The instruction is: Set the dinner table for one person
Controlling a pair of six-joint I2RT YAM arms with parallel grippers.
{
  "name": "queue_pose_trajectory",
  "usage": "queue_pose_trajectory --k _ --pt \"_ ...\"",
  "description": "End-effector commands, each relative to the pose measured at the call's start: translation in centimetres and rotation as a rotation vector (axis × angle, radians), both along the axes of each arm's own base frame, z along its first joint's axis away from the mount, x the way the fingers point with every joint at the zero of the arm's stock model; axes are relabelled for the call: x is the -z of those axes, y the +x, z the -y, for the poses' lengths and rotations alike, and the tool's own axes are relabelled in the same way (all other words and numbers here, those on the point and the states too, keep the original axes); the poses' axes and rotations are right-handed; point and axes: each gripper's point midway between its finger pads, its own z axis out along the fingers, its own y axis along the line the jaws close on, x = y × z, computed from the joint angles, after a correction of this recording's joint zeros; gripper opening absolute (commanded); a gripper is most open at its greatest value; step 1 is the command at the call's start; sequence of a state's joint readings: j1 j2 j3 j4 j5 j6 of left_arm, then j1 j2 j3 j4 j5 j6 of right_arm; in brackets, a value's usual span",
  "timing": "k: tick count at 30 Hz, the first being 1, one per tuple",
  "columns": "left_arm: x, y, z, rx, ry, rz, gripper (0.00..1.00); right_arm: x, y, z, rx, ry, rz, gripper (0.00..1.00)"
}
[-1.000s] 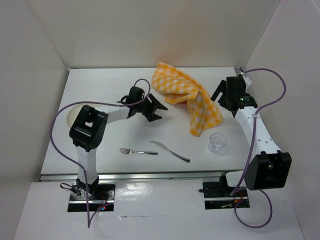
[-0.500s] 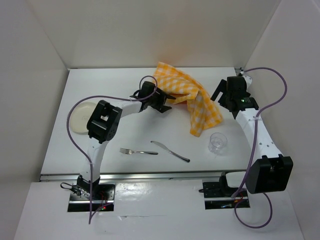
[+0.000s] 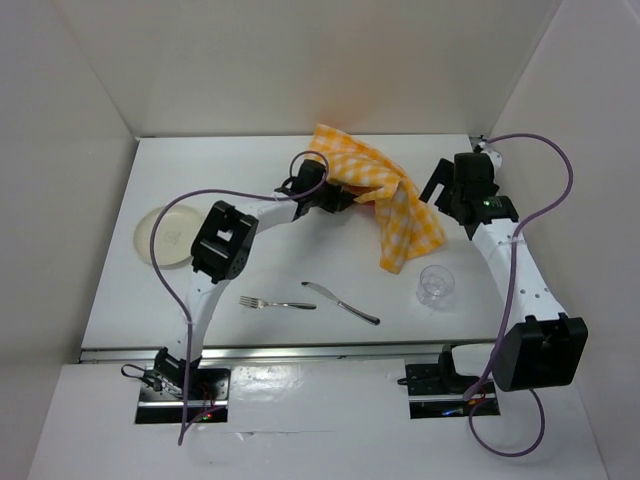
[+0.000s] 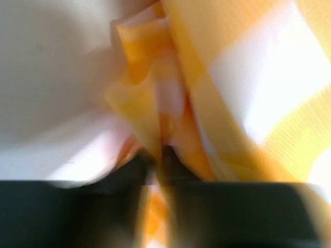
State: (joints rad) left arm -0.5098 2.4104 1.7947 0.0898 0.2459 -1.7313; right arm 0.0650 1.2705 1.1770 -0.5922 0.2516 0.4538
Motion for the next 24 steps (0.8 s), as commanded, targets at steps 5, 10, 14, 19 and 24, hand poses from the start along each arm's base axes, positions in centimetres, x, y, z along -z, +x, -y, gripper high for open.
queue_pose_trajectory --k 5,10,14,19,24 --pt "-3.7 0.6 -1.6 -0.002 0.083 0.120 0.00 -0.2 -1.1 -3.4 -0.200 0.020 0.030 1.00" --pt "-9.5 0.9 -9.2 -0.011 0.326 0.265 0.00 -0.9 -2.8 -6.4 -0.335 0.053 0.119 1.00" --pt "-16.7 1.7 -14.0 -0.009 0.451 0.408 0.00 -1.2 -4.3 -8.3 -0.489 0.052 0.194 1.00" --pt "-22.4 1.8 -17.7 -0.018 0.514 0.500 0.00 0.3 -5.4 -11.7 -0.658 0.063 0.168 1.00" --pt "-25.4 1.1 -18.3 0.007 0.546 0.582 0.00 2.6 -4.9 -14.7 -0.618 0.002 0.105 1.00"
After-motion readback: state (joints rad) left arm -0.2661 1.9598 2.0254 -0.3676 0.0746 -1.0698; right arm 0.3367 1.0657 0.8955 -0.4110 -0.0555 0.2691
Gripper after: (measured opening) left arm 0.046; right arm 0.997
